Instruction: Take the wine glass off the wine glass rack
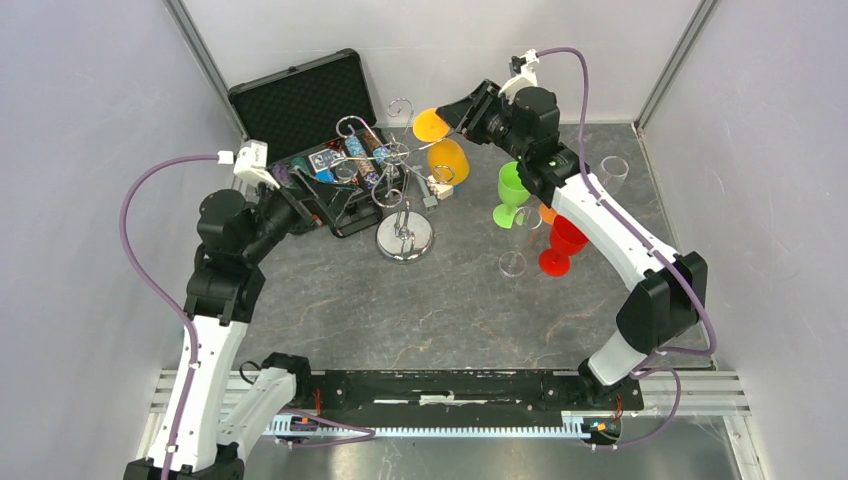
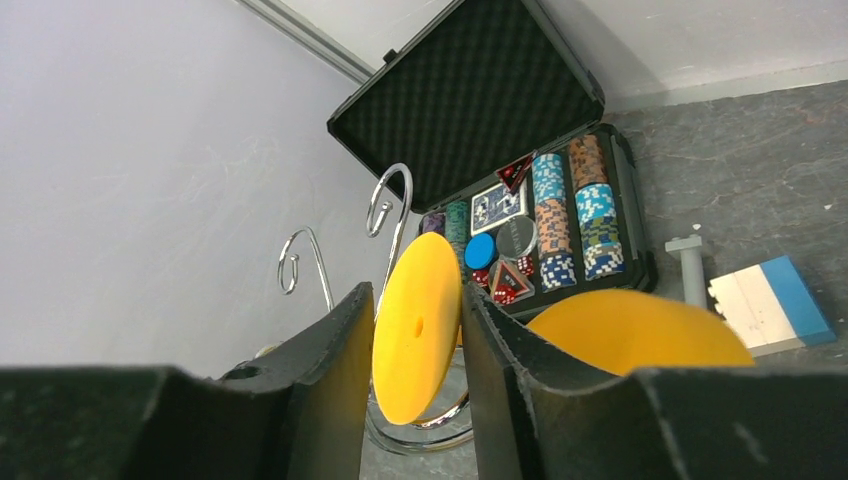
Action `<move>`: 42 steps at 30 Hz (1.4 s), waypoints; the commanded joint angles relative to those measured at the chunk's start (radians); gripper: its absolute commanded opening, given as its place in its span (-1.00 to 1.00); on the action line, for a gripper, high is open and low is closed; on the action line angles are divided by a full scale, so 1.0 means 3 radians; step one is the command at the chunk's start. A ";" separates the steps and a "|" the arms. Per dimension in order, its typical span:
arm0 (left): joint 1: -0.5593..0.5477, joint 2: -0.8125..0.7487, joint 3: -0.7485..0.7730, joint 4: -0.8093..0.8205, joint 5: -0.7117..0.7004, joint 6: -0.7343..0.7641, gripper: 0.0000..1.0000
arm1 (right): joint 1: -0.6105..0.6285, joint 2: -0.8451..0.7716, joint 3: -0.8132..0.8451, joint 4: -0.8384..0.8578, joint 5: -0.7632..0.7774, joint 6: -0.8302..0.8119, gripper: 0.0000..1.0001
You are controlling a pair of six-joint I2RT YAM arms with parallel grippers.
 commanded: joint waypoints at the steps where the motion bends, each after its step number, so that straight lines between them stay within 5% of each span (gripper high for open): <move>1: 0.0003 0.0002 -0.0104 0.0032 -0.0258 0.0217 1.00 | 0.0012 0.0021 0.0159 0.0101 -0.0172 0.0099 -0.18; 17: 0.0003 0.0035 -0.0230 0.0022 -0.0368 0.0281 1.00 | 0.0066 0.0244 0.0601 -0.0622 -0.0324 0.0088 -0.24; 24: 0.0002 -0.0007 -0.0206 -0.0042 -0.0457 0.0335 1.00 | 0.0072 0.0255 0.0607 -0.0641 -0.0157 0.0105 -0.98; 42: 0.0003 -0.0039 -0.0221 -0.0054 -0.0527 0.0351 1.00 | -0.0028 -0.0072 0.0376 -0.0258 0.0257 0.0379 -1.00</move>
